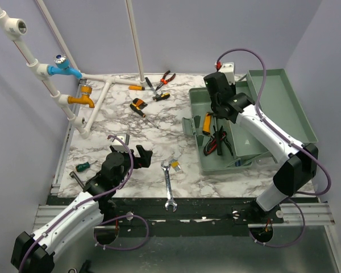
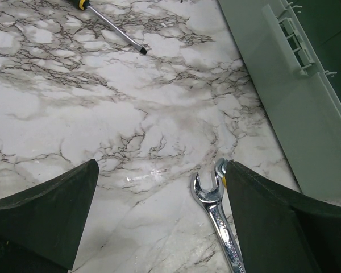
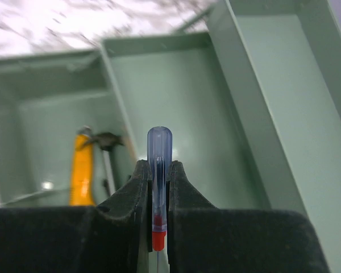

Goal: Pack the tool kit

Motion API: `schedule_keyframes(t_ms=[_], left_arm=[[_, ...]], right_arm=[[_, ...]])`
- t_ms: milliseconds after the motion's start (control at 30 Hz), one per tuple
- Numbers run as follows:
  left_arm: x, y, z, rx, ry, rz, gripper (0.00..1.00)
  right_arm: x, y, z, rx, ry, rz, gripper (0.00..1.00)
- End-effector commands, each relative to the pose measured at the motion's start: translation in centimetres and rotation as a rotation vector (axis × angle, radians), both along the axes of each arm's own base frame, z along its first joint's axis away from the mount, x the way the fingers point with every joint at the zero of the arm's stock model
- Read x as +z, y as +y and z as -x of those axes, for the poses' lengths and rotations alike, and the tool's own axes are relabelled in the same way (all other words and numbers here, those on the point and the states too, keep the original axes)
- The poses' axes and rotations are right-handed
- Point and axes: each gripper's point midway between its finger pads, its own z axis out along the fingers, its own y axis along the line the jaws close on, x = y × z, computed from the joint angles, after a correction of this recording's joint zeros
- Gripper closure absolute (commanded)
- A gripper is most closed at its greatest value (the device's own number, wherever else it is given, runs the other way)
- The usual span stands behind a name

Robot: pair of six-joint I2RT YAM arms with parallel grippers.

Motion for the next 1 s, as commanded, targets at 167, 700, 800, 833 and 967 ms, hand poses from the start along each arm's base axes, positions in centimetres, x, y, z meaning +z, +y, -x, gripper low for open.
schedule_keyframes(t_ms=[167,700,800,833,967], left_arm=[[0.8,-0.1,-0.1,-0.005,-0.028,0.015,0.06],[0.8,0.0,-0.1,0.002,-0.027,0.017,0.06],[0.8,0.2,-0.1,0.010,-0.028,0.019,0.06],[0.8,0.2,-0.1,0.012,-0.028,0.021,0.06],[0.8,0.2,-0.1,0.015,-0.024,0.020,0.06]], right_arm=[[-6.5,-6.9,1.8,-0.157,0.266,0.234,0.94],[-7.8,-5.9,1.8,-0.134,0.372,0.224,0.52],[-4.6,-4.1,0.3,-0.076,0.303,0.125,0.45],[-3.8,-3.1,-0.2,-0.039,0.288,0.079,0.43],[-1.0,1.0,-1.8,0.104,0.227,-0.114,0.36]])
